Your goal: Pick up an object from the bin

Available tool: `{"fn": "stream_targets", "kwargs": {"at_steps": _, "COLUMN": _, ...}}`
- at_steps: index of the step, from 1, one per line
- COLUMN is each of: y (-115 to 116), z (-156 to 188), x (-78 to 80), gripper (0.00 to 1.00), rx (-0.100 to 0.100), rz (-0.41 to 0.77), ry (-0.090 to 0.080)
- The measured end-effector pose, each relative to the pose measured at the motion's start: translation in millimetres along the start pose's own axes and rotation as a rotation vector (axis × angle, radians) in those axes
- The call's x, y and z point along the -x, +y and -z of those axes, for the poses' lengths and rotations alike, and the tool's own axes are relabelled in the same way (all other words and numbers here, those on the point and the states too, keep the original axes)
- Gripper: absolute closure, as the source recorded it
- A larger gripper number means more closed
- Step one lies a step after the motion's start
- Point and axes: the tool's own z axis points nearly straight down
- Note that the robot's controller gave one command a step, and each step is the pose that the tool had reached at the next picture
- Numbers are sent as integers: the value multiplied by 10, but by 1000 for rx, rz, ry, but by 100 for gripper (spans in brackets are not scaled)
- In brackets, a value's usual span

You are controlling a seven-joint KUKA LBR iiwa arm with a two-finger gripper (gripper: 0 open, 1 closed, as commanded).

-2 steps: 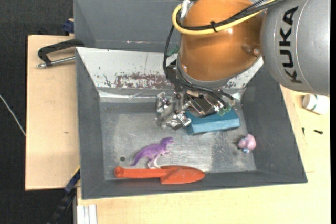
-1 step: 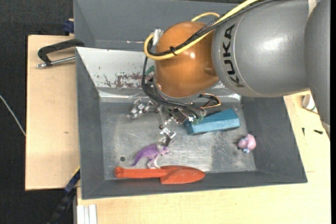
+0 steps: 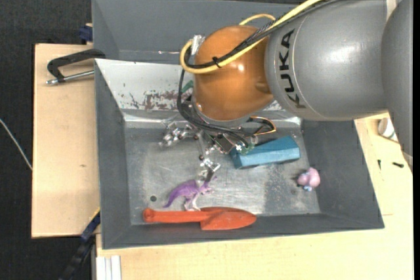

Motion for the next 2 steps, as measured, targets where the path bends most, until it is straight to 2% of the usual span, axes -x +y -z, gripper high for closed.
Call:
{"fn": "stream_targets", "kwargs": {"at_steps": 1, "y": 8, "z": -230, "x": -146, "gripper": 0, "rx": -5, "rz": 109, "ry": -9}}
{"fn": "stream_targets", "kwargs": {"at_steps": 2, "y": -595, "z": -839, "x": -827, "gripper": 100, "rx": -3, "rz": 273, "ry": 2}}
